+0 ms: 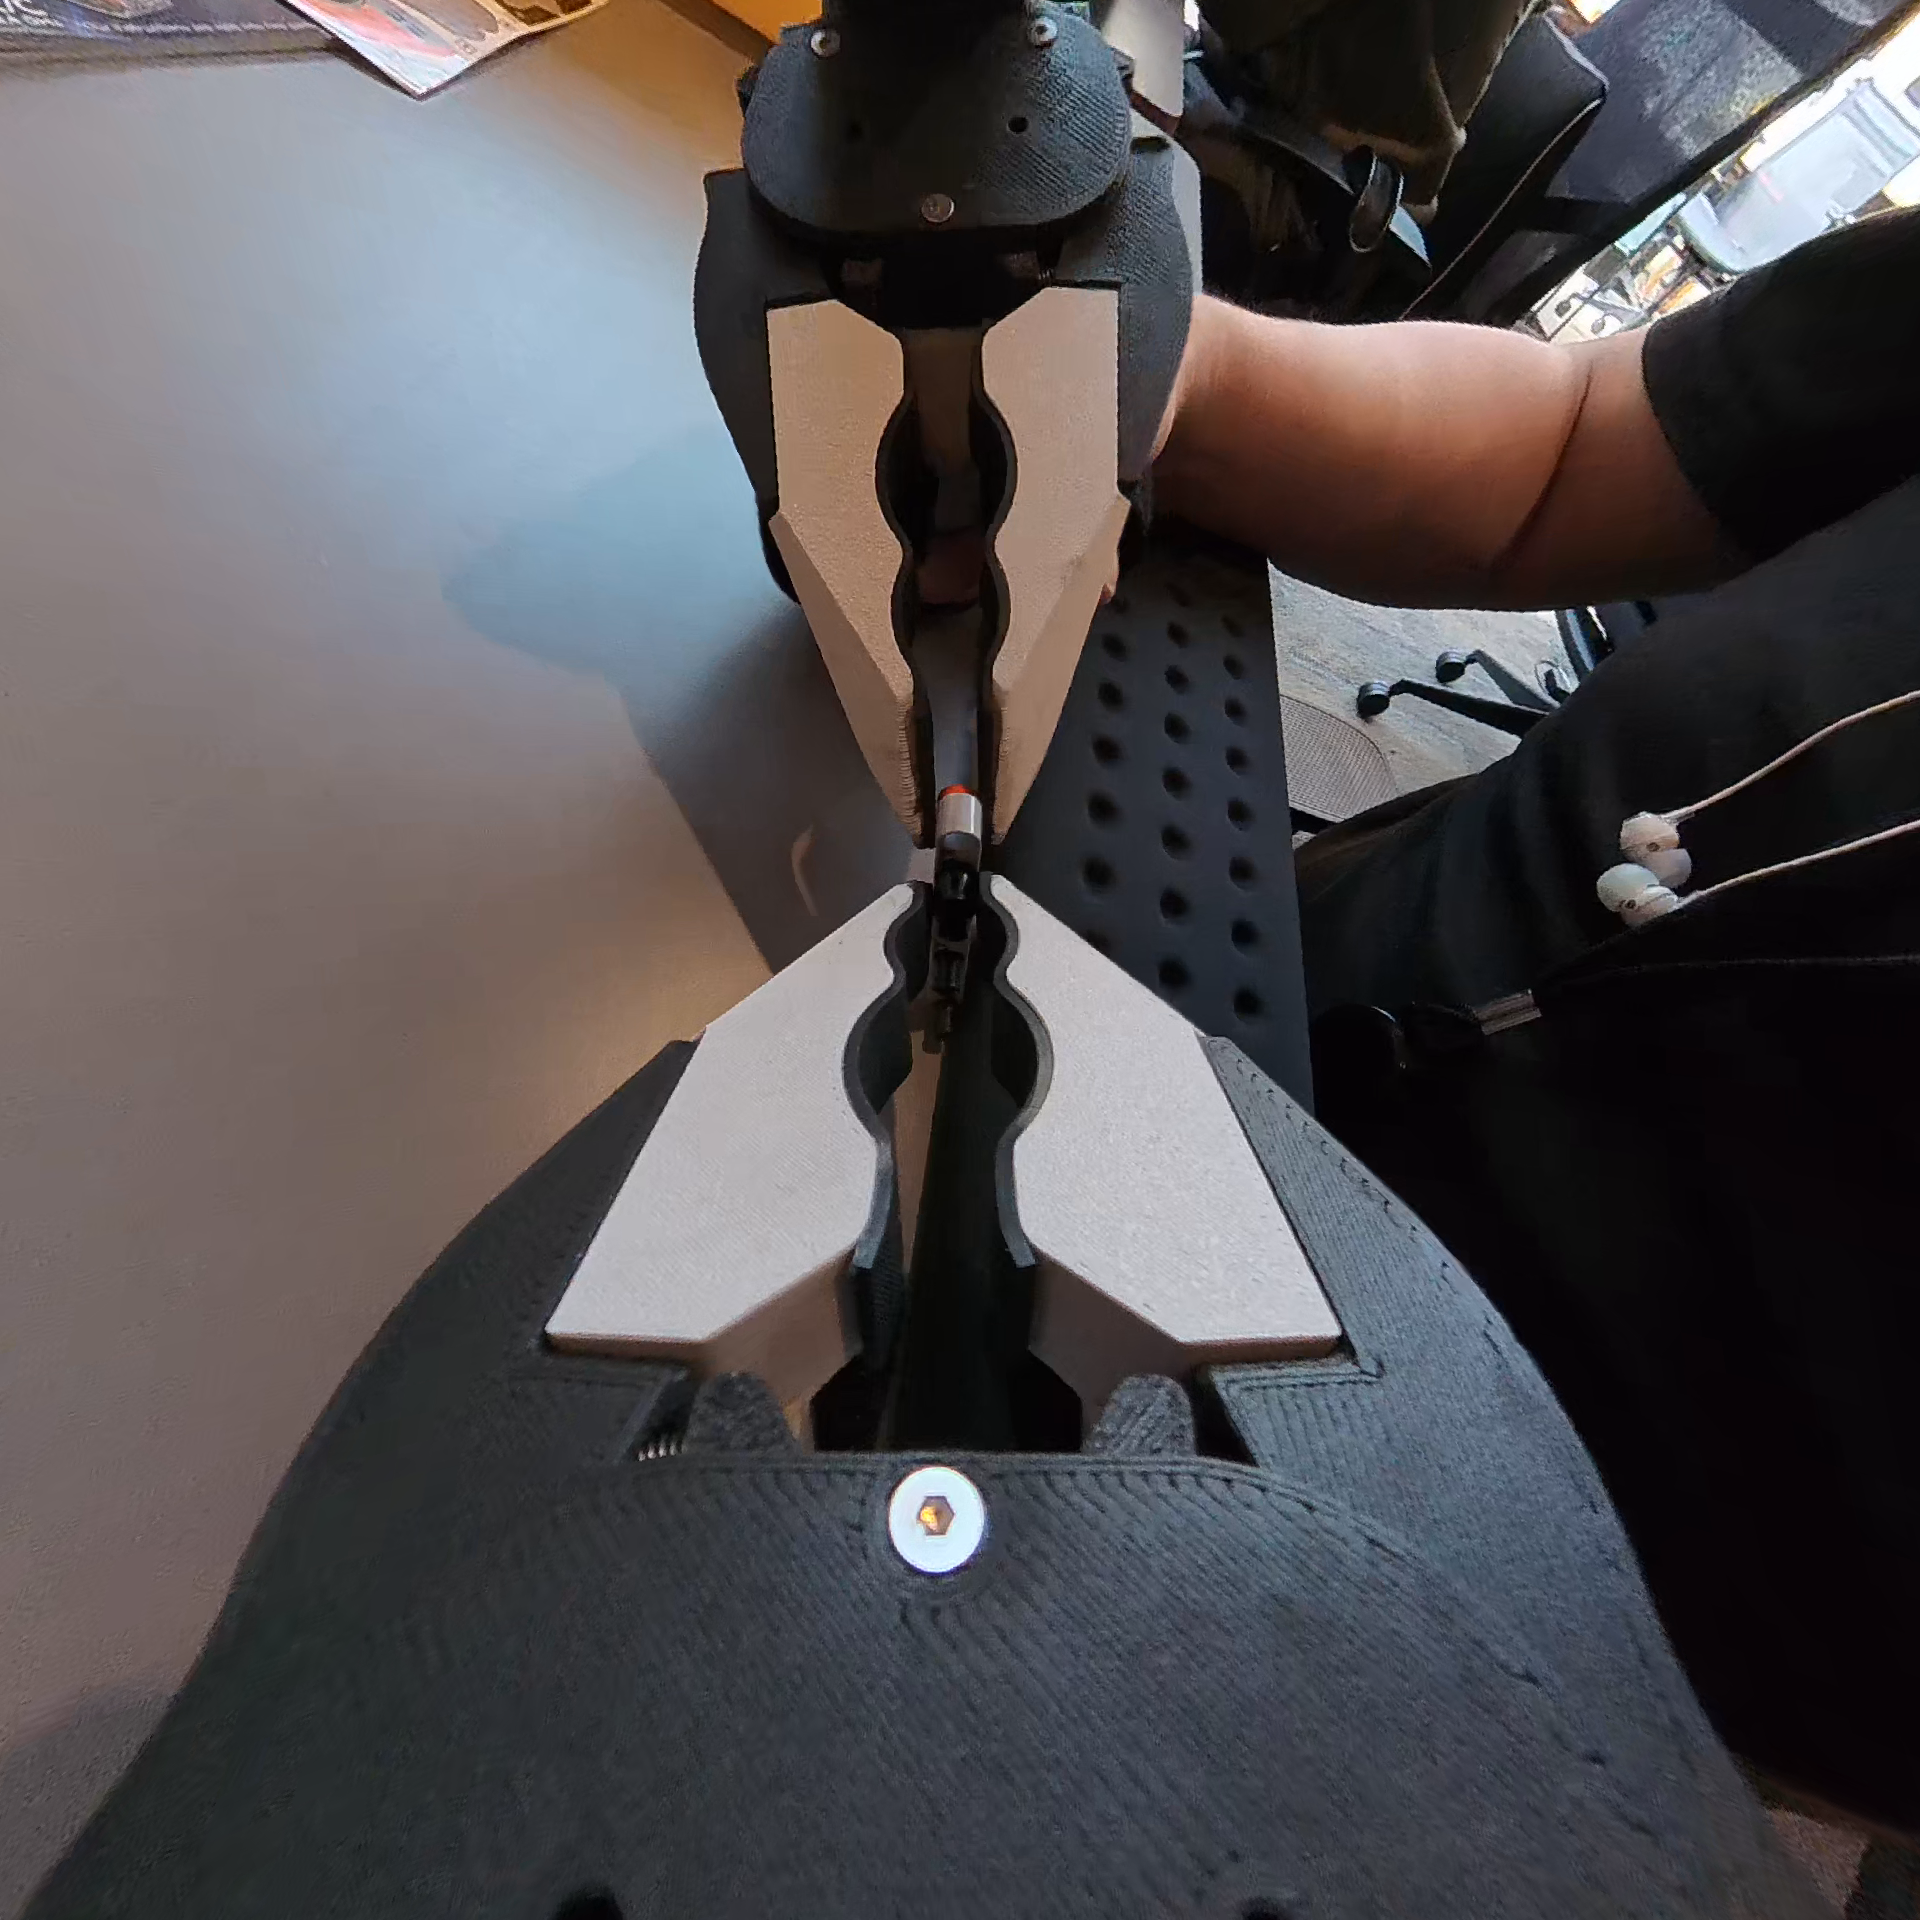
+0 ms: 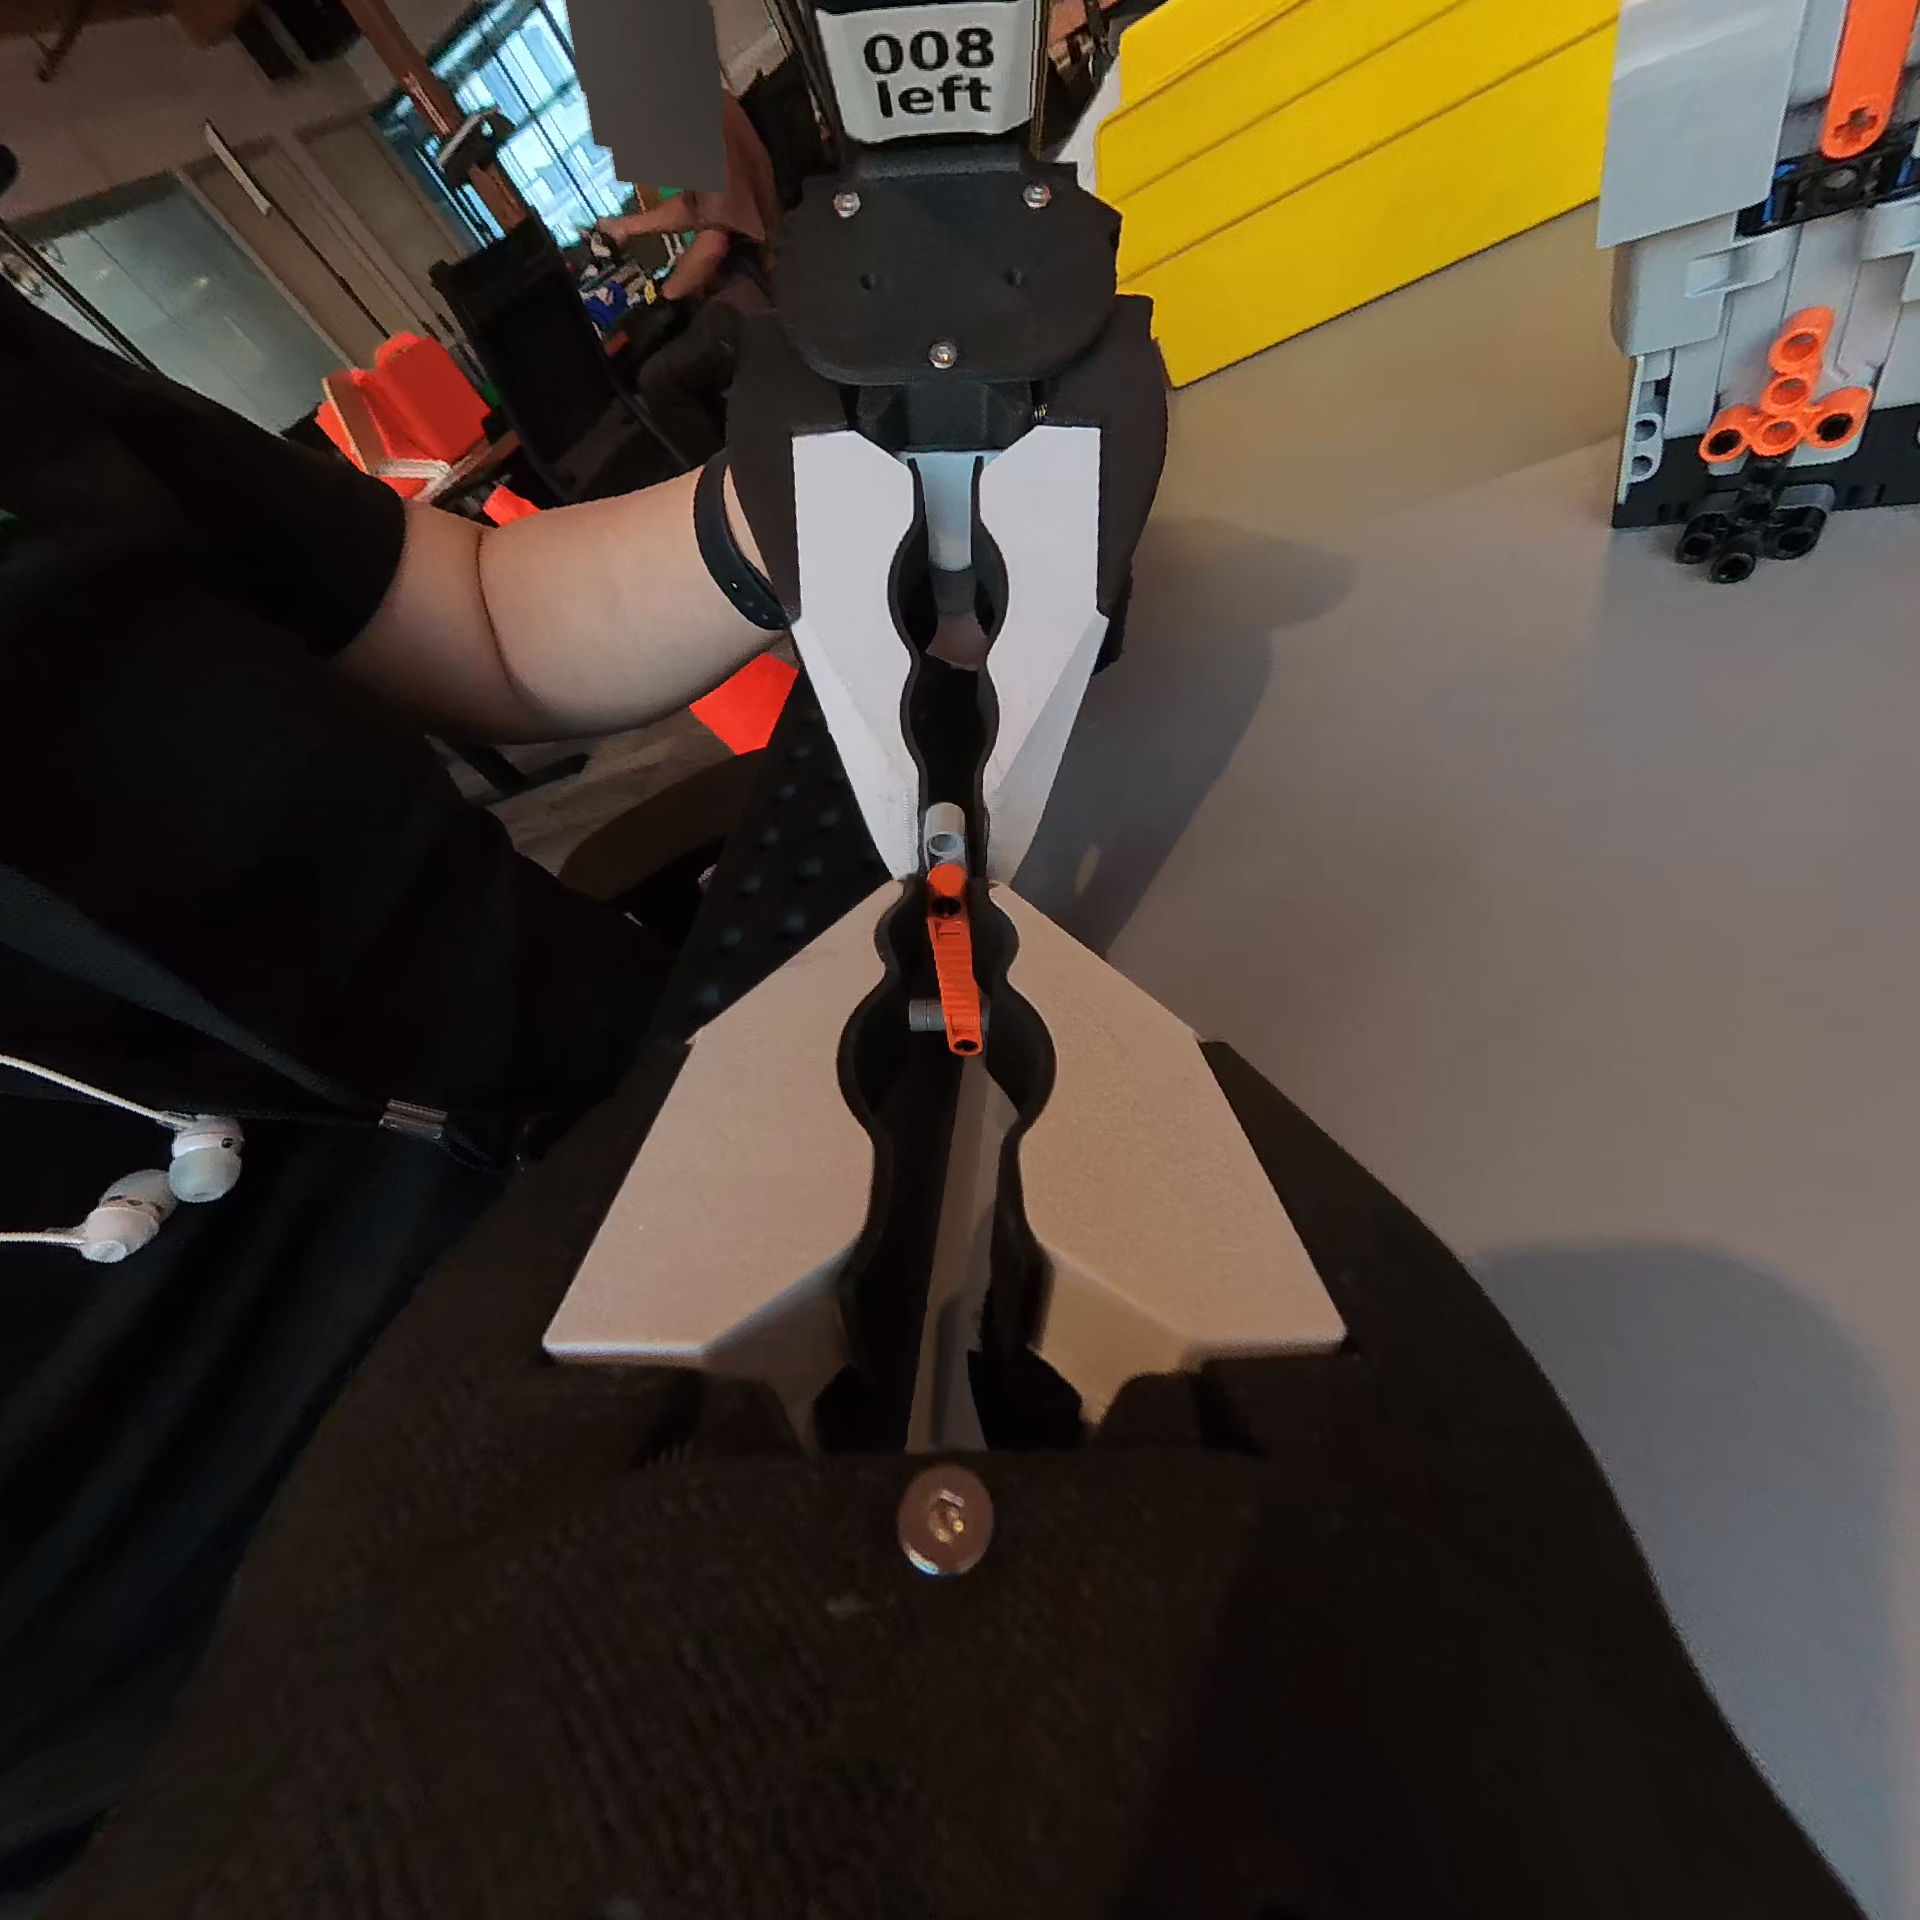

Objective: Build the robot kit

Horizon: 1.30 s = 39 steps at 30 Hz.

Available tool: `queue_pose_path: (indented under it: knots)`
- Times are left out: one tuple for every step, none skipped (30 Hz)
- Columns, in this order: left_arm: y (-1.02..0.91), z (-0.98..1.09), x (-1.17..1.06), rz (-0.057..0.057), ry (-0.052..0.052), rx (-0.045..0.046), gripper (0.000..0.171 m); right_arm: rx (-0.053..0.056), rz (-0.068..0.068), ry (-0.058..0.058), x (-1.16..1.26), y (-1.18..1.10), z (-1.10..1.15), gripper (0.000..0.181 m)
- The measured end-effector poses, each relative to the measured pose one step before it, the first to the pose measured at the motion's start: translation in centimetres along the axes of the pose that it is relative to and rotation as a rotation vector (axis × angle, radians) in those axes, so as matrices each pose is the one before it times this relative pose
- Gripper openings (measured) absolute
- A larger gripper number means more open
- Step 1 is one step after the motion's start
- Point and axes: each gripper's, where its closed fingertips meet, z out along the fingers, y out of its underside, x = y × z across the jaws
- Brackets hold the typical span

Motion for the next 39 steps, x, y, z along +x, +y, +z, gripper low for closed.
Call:
queue_pose_path:
  knots:
    - [0.047,0.014,-0.047,0.0012,-0.0045,-0.00308,0.006,-0.0182,-0.0221,0.0129,0.052,0.212,0.045,0.007]
    - [-0.065,-0.068,0.014,0.0005,-0.0002,0.00417,0.006,-0.0022,-0.0270,0.0081,-0.053,-0.020,0.010,0.007]
    - [-0.221,-0.176,0.020,-0.0006,0.0001,0.01457,0.006,-0.0038,-0.0161,0.0066,0.003,0.007,-0.036,0.007]
    - [-0.249,-0.246,-0.019,-0.0007,-0.0020,0.01923,0.006,-0.0007,-0.0005,0.0030,0.031,0.015,-0.035,0.007]
    - [-0.155,-0.218,0.004,0.0012,-0.0001,0.01431,0.005,0.0031,0.0074,-0.0044,-0.009,-0.012,-0.002,0.007]
    - [-0.007,-0.119,0.030,0.0045,-0.0009,0.00324,0.005,0.0022,0.0043,-0.0061,-0.053,-0.016,0.029,0.007]
    - [0.040,-0.047,-0.021,0.0099,-0.0077,-0.00267,0.005,0.0013,-0.0025,-0.0008,0.004,-0.040,0.044,0.007]
    - [0.012,-0.018,-0.028,0.0163,-0.0127,-0.00161,0.005,0.0010,-0.0029,-0.0012,0.000,-0.030,0.023,0.006]
    - [0.007,-0.020,0.002,0.0183,-0.0128,-0.00212,0.005,0.0004,0.0011,-0.0029,-0.016,-0.010,0.010,0.006]
    - [-0.007,-0.027,-0.006,0.0144,-0.0110,-0.00225,0.005,0.0006,-0.0004,-0.0005,-0.003,-0.014,0.023,0.006]
    - [0.013,-0.050,0.015,0.0084,-0.0066,-0.00170,0.005,0.0003,-0.0032,0.0016,-0.012,-0.026,0.040,0.006]
    - [0.012,-0.043,0.043,0.0030,-0.0009,-0.00072,0.005,0.0001,-0.0045,-0.0004,-0.058,-0.020,0.062,0.006]
    - [0.024,-0.046,0.047,-0.0001,0.0021,0.00071,0.005,-0.0021,-0.0041,-0.0001,-0.059,-0.004,0.062,0.006]
    - [0.004,-0.026,0.047,-0.0013,0.0031,0.00198,0.005,0.0000,-0.0011,0.0007,-0.025,-0.020,0.048,0.006]
    - [-0.038,0.009,0.081,-0.0026,0.0062,0.00354,0.005,0.0017,0.0035,-0.0043,-0.074,-0.023,0.065,0.006]
    - [-0.044,0.103,0.110,-0.0035,0.0081,0.00243,0.006,0.0007,0.0074,-0.0075,-0.082,-0.025,0.091,0.007]
    - [-0.021,0.139,0.042,-0.0006,0.0027,-0.00293,0.006,-0.0003,0.0041,-0.0068,-0.066,-0.028,0.090,0.007]
    - [0.007,0.067,-0.065,0.0081,-0.0063,-0.00480,0.006,-0.0017,-0.0038,0.0063,0.110,0.006,-0.060,0.006]
    - [-0.006,0.019,-0.067,0.0130,-0.0078,-0.00509,0.006,0.0012,-0.0023,0.0023,0.047,-0.007,-0.020,0.006]
    - [0.019,0.002,0.044,0.0067,-0.0003,-0.00811,0.006,-0.0001,0.0034,-0.0021,-0.035,0.010,0.022,0.007]
    - [0.023,-0.019,0.100,0.0035,0.0027,-0.00890,0.006,-0.0013,0.0023,0.0001,-0.028,0.021,0.035,0.007]
    - [0.027,-0.023,0.046,0.0088,-0.0032,-0.00684,0.006,0.0008,0.0007,-0.0015,-0.035,0.007,0.034,0.007]
    - [0.031,-0.013,0.034,0.0131,-0.0064,-0.00462,0.006,0.0001,0.0006,-0.0045,-0.050,0.006,0.024,0.007]
    - [0.006,-0.006,0.028,0.0121,-0.0067,-0.00325,0.006,-0.0037,-0.0036,-0.0017,-0.011,0.000,0.010,0.007]
    - [-0.005,0.014,0.000,0.0108,-0.0069,-0.00229,0.006,-0.0072,-0.0124,0.0031,0.000,0.018,-0.008,0.007]
    - [-0.001,-0.006,0.007,0.0101,-0.0053,-0.00232,0.006,-0.0094,-0.0085,0.0041,0.000,0.010,0.004,0.007]
    - [0.003,0.003,0.039,0.0111,-0.0025,-0.00341,0.005,-0.0083,-0.0137,0.0035,-0.021,0.000,0.016,0.007]
    - [0.002,0.009,0.141,0.0118,0.0036,-0.00447,0.007,-0.0073,-0.0150,0.0077,0.035,0.003,-0.024,0.007]
    - [-0.008,0.022,0.241,0.0057,0.0126,-0.00638,0.013,-0.0061,-0.0109,0.0105,0.107,0.016,-0.042,0.007]
    - [-0.013,0.033,0.059,-0.0061,0.0058,-0.01014,0.021,-0.0006,-0.0029,-0.0017,0.013,0.017,-0.045,0.007]
    - [0.057,0.027,-0.234,-0.0101,-0.0092,-0.01171,0.013,0.0078,0.0062,-0.0188,-0.206,-0.018,0.038,0.007]
    - [0.057,0.048,-0.173,-0.0117,0.0004,-0.00694,0.008,0.0075,-0.0051,0.0026,0.077,-0.050,-0.014,0.006]
    - [0.039,0.037,0.003,-0.0135,0.0111,-0.00183,0.007,0.0047,-0.0283,-0.0058,-0.170,-0.034,-0.019,0.006]
    - [0.038,0.002,-0.020,-0.0043,0.0040,0.00140,0.006,0.0078,-0.0351,0.0094,-0.044,-0.050,0.017,0.005]
    - [0.021,-0.034,-0.039,-0.0011,-0.0016,0.00590,0.006,0.0030,-0.0160,0.0133,0.032,-0.036,0.035,0.005]
    - [0.034,-0.035,-0.026,-0.0046,0.0001,0.00974,0.006,-0.0013,0.0044,0.0058,0.013,0.002,0.041,0.005]
    - [0.028,-0.027,-0.075,-0.0118,-0.0009,0.01420,0.006,-0.0040,0.0101,0.0063,0.082,0.036,0.013,0.006]
    - [0.021,-0.029,-0.077,-0.0175,0.0007,0.01730,0.006,-0.0016,0.0041,0.0066,0.092,0.039,0.013,0.006]
    - [0.038,-0.058,-0.049,-0.0180,0.0047,0.01782,0.006,0.0034,0.0059,0.0052,0.059,0.018,0.034,0.006]
